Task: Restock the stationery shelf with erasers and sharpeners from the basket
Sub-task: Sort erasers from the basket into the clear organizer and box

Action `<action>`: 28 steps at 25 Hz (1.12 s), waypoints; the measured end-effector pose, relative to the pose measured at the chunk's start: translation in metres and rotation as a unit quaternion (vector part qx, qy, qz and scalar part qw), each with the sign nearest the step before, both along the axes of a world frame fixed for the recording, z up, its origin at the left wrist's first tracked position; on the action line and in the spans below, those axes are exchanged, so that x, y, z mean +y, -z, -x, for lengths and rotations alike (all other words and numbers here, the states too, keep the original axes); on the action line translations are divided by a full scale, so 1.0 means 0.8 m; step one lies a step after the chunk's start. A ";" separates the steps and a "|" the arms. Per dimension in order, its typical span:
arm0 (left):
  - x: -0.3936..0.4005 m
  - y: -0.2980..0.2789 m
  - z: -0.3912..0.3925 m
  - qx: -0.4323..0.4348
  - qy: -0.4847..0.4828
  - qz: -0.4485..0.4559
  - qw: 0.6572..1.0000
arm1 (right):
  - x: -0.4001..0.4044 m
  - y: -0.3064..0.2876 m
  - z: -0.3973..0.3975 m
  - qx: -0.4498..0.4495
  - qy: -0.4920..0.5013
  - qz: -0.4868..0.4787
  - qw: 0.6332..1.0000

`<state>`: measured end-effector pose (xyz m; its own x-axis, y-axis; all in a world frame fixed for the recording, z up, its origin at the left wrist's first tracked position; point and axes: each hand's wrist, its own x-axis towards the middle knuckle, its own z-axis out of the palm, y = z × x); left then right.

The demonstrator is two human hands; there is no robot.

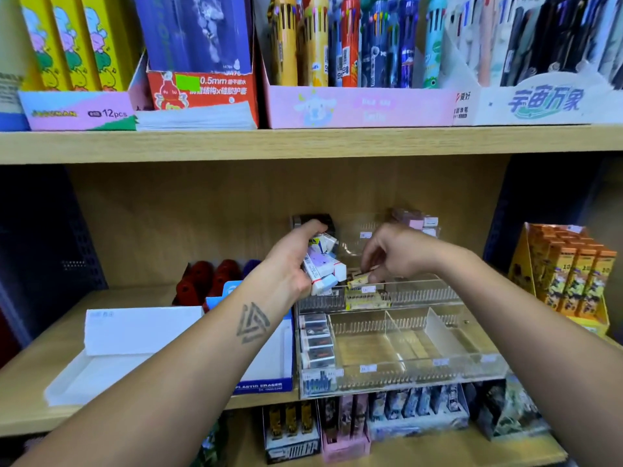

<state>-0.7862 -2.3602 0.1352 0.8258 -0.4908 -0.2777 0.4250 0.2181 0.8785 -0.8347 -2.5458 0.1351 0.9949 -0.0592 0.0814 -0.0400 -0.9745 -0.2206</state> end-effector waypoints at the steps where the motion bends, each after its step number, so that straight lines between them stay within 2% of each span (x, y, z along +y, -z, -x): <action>1: 0.000 0.003 -0.001 0.001 0.000 -0.004 1.000 | -0.001 -0.001 0.000 0.006 -0.003 -0.008 1.000; 7: 0.002 0.011 -0.001 0.003 -0.004 -0.010 1.000 | -0.001 -0.004 0.001 0.039 -0.010 -0.047 0.998; 14: 0.013 0.006 -0.002 -0.008 -0.012 -0.001 1.000 | 0.009 -0.021 0.007 0.073 0.006 -0.034 0.997; 18: 0.019 0.002 0.002 -0.009 -0.017 0.021 1.000 | 0.026 -0.013 0.005 0.078 0.015 0.009 0.997; 23: 0.031 0.013 0.012 0.005 -0.021 0.027 0.999 | 0.040 0.008 0.006 0.065 0.040 -0.014 0.997; 25: 0.035 0.019 0.015 0.014 -0.018 0.041 0.999 | 0.051 0.007 0.013 0.022 0.027 -0.068 0.997; 26: 0.036 0.021 0.018 0.022 -0.018 0.050 0.998 | 0.060 0.006 0.018 -0.016 0.014 -0.148 0.989; 28: 0.035 0.025 0.022 0.036 -0.031 0.077 0.996 | 0.077 0.007 0.035 -0.059 -0.012 -0.374 0.925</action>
